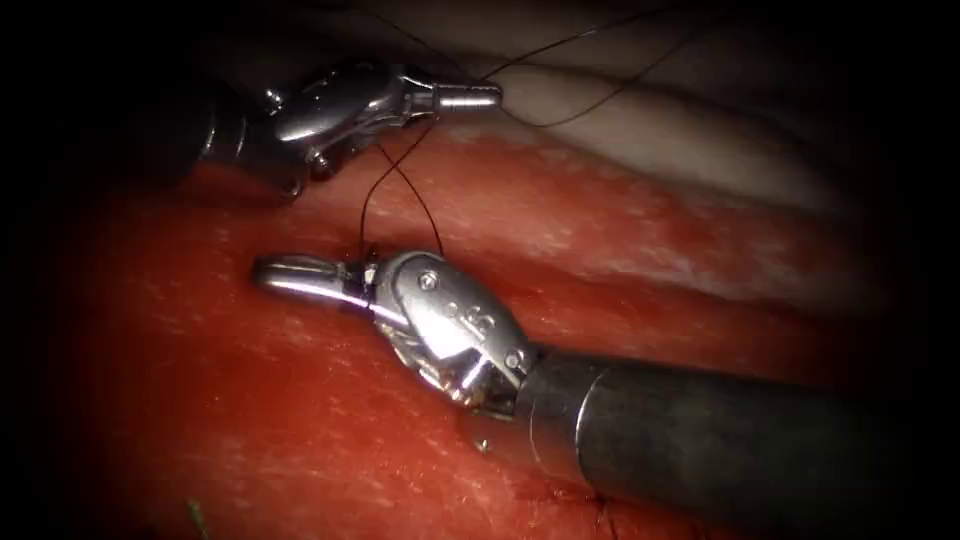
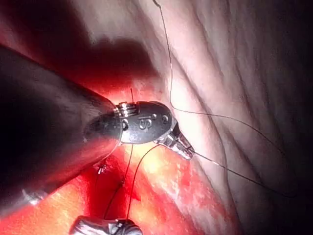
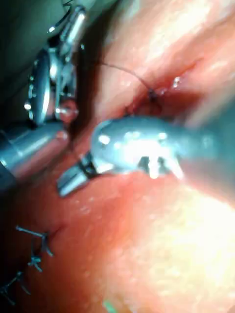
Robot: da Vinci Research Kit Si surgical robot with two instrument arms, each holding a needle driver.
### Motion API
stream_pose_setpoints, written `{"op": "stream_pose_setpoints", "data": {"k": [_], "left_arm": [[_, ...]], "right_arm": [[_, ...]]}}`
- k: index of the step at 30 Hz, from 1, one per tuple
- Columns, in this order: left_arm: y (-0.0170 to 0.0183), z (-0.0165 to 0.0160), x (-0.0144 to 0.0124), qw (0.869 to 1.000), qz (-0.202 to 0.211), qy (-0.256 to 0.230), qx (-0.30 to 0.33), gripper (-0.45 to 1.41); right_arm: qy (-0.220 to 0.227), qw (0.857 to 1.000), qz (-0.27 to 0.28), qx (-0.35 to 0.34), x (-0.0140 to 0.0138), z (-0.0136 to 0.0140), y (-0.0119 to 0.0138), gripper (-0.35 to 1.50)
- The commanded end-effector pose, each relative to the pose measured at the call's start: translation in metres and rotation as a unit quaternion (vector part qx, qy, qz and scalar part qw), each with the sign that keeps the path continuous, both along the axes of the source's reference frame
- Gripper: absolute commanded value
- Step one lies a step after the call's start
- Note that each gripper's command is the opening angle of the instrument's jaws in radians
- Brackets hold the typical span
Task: Wound Closure
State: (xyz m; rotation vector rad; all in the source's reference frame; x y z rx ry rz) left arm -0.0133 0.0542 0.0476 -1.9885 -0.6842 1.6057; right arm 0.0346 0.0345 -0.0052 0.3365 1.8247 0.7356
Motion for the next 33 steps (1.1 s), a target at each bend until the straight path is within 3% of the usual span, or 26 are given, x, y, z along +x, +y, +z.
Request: {"op": "stream_pose_setpoints", "data": {"k": [1,7,16,17,24,27,29,33], "left_arm": [[-0.0006,0.0006,0.0001,1.0,-0.003,0.0,0.001,-0.35],[-0.0026,0.0018,0.0033,1.0,-0.011,0.009,-0.004,-0.35],[-0.005,0.0026,0.005,0.999,-0.03,0.014,-0.009,-0.35],[-0.0053,0.0025,0.0051,0.999,-0.033,0.011,-0.01,-0.35],[-0.0081,0.0,0.0071,0.999,-0.043,0.012,-0.004,-0.35],[-0.0086,-0.001,0.0074,0.999,-0.047,0.012,-0.001,-0.35],[-0.009,-0.002,0.0074,0.999,-0.051,0.012,0.002,-0.35],[-0.0103,-0.0036,0.0071,0.999,-0.048,0.009,0.003,-0.35]], "right_arm": [[-0.001,1.0,0.012,0.003,-0.0002,0.0003,0.0006,-0.35],[0.026,0.997,0.067,0.01,-0.0031,0.0,0.0015,-0.35],[0.059,0.992,0.115,0.018,-0.0035,-0.0006,0.002,-0.35],[0.053,0.991,0.124,0.024,-0.0037,-0.0006,0.0021,-0.35],[-0.043,0.977,0.202,0.047,-0.0053,0.0,0.0034,0.56],[-0.07,0.974,0.21,0.054,-0.0055,0.0002,0.0037,0.62],[-0.113,0.969,0.21,0.063,-0.0056,0.0007,0.0038,0.64],[-0.145,0.962,0.217,0.083,-0.0056,0.0017,0.004,0.66]]}}
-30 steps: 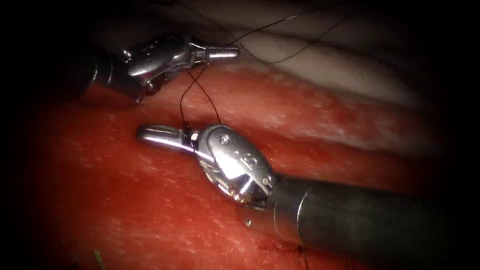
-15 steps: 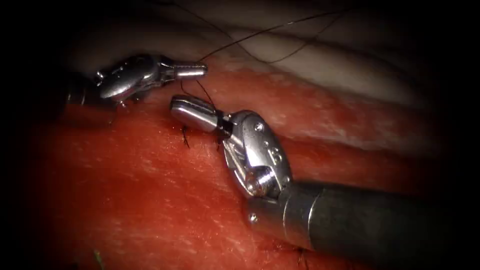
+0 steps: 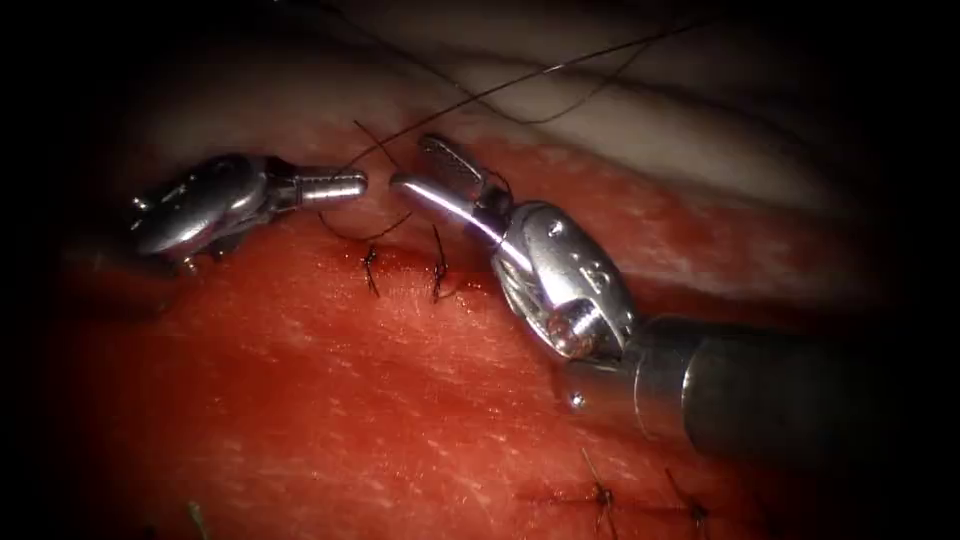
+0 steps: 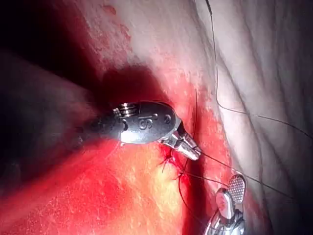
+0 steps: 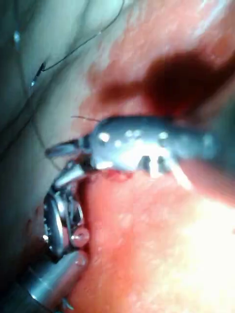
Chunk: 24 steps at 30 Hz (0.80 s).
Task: Wound Closure
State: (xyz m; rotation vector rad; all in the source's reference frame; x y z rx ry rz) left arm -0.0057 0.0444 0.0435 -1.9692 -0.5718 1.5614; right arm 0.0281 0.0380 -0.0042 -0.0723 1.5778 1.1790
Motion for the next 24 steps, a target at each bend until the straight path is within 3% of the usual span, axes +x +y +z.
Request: {"op": "stream_pose_setpoints", "data": {"k": [1,7,13,18,24], "left_arm": [[-0.0009,0.0003,-0.0005,1.0,0.001,0.0,0.001,-0.35],[-0.002,-0.0015,0.0002,1.0,0.004,-0.003,0.001,-0.35],[-0.0011,-0.0021,0.0006,1.0,0.002,-0.005,-0.003,-0.35],[-0.0011,-0.0021,0.0005,1.0,0.001,-0.004,-0.003,-0.35],[-0.0011,-0.0017,0.0005,1.0,0.001,-0.004,-0.004,-0.35]], "right_arm": [[-0.009,1.0,-0.001,0.005,0.0008,0.0009,0.0006,0.66],[-0.082,0.995,-0.032,0.055,0.0016,0.0033,0.0006,0.64],[-0.13,0.977,-0.096,0.14,0.0041,0.0071,0.001,0.66],[-0.174,0.962,-0.111,0.182,0.0051,0.008,0.003,0.68],[-0.203,0.954,-0.101,0.198,0.006,0.0086,0.0043,0.68]]}}
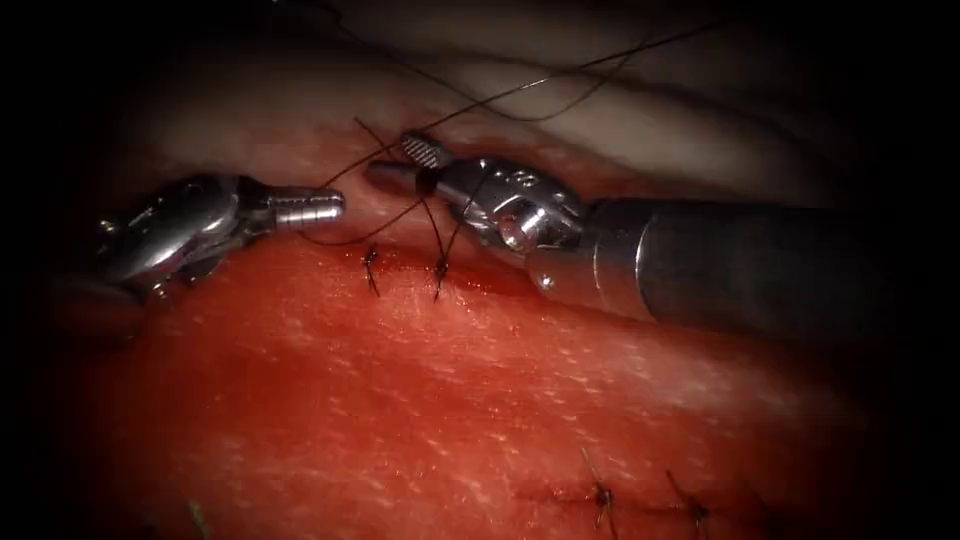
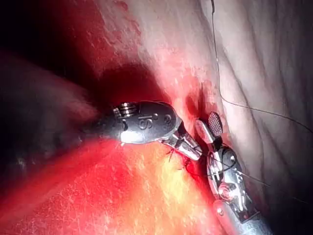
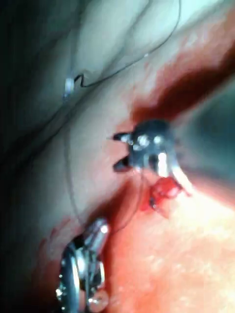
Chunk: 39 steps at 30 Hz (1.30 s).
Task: Wound Closure
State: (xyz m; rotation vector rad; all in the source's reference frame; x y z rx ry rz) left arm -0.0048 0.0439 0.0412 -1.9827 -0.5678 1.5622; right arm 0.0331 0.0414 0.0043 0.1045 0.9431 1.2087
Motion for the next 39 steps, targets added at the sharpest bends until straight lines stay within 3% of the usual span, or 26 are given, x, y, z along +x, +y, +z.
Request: {"op": "stream_pose_setpoints", "data": {"k": [1,7,12,14,16,18,22,24,32,39], "left_arm": [[-0.0006,0.0007,-0.0005,1.0,0.001,0.0,0.001,-0.35],[-0.0007,0.001,-0.0004,1.0,0.001,0.0,-0.001,-0.35],[-0.0008,0.001,-0.0003,1.0,0.002,0.0,-0.001,-0.35],[-0.0008,0.001,-0.0002,1.0,0.002,0.0,-0.001,-0.35],[-0.0008,0.001,-0.0003,1.0,0.002,0.0,-0.001,-0.35],[-0.0008,0.001,-0.0003,1.0,0.002,0.0,-0.001,-0.35],[-0.0009,0.0011,-0.0003,1.0,0.001,0.0,-0.001,-0.35],[-0.0009,0.0012,-0.0004,1.0,0.001,0.001,-0.002,-0.35],[-0.0011,0.0016,-0.0005,1.0,0.002,0.001,-0.004,-0.35],[-0.001,0.0017,-0.0005,1.0,0.002,0.001,-0.004,-0.35]], "right_arm": [[-0.006,1.0,-0.001,0.003,0.0014,0.0003,0.001,0.68],[-0.039,0.997,-0.039,0.051,0.0043,0.0011,0.0013,0.68],[-0.059,0.996,-0.041,0.061,0.0045,0.0017,0.0018,0.64],[-0.062,0.996,-0.039,0.06,0.0044,0.0017,0.0017,0.61],[-0.065,0.995,-0.037,0.06,0.0042,0.0014,0.0016,0.41],[-0.065,0.995,-0.037,0.06,0.0042,0.0014,0.0017,0.41],[-0.065,0.995,-0.038,0.06,0.0038,0.0015,0.0017,0.61],[-0.066,0.995,-0.038,0.06,0.0034,0.0013,0.0017,0.81],[-0.077,0.995,-0.03,0.055,0.0025,0.0018,0.0019,1.16],[-0.069,0.995,-0.035,0.055,0.0035,0.0035,0.0015,1.08]]}}
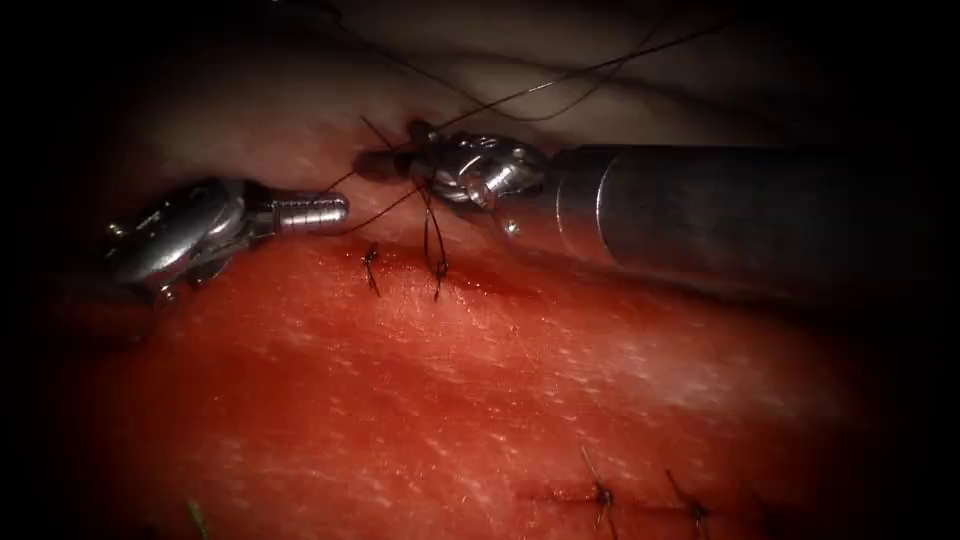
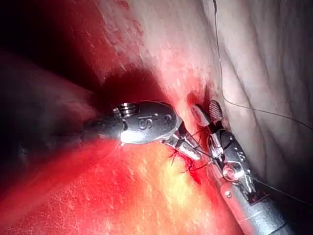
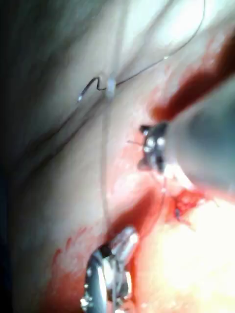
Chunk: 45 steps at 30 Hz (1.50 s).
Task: Wound Closure
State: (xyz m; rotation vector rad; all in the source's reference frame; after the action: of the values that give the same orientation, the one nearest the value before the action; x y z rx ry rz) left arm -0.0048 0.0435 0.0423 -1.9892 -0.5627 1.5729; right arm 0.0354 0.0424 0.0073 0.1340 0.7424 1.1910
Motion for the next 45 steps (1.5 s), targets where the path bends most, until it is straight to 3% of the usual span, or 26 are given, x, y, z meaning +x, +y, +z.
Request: {"op": "stream_pose_setpoints", "data": {"k": [1,3,4,5,6,11,15,21,22,23,24,26,39,42,43,45], "left_arm": [[-0.0006,0.0006,-0.0005,1.0,0.0,0.0,0.001,-0.35],[-0.0006,0.0005,-0.0005,1.0,0.0,0.0,0.001,-0.35],[-0.0006,0.0006,-0.0005,1.0,0.0,0.0,-0.001,-0.35],[-0.0006,0.0006,-0.0005,1.0,0.0,0.0,-0.001,-0.35],[-0.0005,0.0006,-0.0004,1.0,0.0,0.0,-0.001,-0.35],[0.0014,0.0019,0.0005,1.0,-0.003,0.004,0.0,-0.35],[0.0033,0.0041,0.002,1.0,-0.011,0.027,0.0,-0.35],[0.0022,0.0066,0.0028,0.999,-0.016,0.035,0.015,-0.35],[0.0021,0.0066,0.0027,0.999,-0.016,0.036,0.017,-0.35],[0.0019,0.0065,0.0027,0.999,-0.016,0.037,0.018,-0.35],[0.0018,0.0061,0.0025,0.999,-0.017,0.037,0.019,-0.35],[0.0016,0.0057,0.0023,0.999,-0.018,0.037,0.02,-0.35],[-0.0001,0.0006,-0.0001,0.999,0.002,0.017,0.027,-0.35],[-0.0001,0.0006,-0.0003,0.999,0.002,0.017,0.027,-0.35],[-0.0001,0.0006,-0.0002,0.999,0.002,0.017,0.027,-0.35],[0.0,0.0006,-0.0001,0.999,0.003,0.016,0.027,-0.35]], "right_arm": [[0.005,1.0,-0.003,0.0,0.0012,0.0007,0.0005,1.05],[0.01,1.0,-0.013,0.007,0.0014,0.001,0.0003,0.64],[0.02,0.999,-0.028,0.02,0.0016,0.0009,0.0002,-0.03],[0.018,0.999,-0.035,0.028,0.0016,0.0008,0.0001,-0.35],[0.0,1.0,-0.024,0.02,0.0014,0.0002,-0.0002,-0.35],[0.01,1.0,-0.002,0.014,0.0002,-0.0034,-0.0007,-0.35],[0.013,1.0,0.011,0.015,-0.0011,-0.0043,-0.0012,-0.35],[0.029,0.999,0.023,0.009,-0.0012,-0.0049,-0.0006,-0.35],[0.035,0.999,0.022,0.009,-0.0011,-0.0048,-0.0004,-0.1],[0.038,0.999,0.025,0.005,-0.001,-0.0047,-0.0002,0.41],[0.037,0.999,0.039,-0.005,-0.0006,-0.0043,0.0006,1.2],[0.035,0.998,0.044,-0.007,-0.0003,-0.0039,0.001,1.28],[0.017,0.998,0.038,0.05,0.0009,-0.0008,-0.0002,0.93],[0.039,0.995,0.053,0.075,0.0011,-0.0009,-0.0004,0.27],[0.051,0.993,0.055,0.086,0.0012,-0.001,-0.0005,-0.35],[0.045,0.993,0.064,0.089,0.0012,-0.0012,-0.0008,-0.35]]}}
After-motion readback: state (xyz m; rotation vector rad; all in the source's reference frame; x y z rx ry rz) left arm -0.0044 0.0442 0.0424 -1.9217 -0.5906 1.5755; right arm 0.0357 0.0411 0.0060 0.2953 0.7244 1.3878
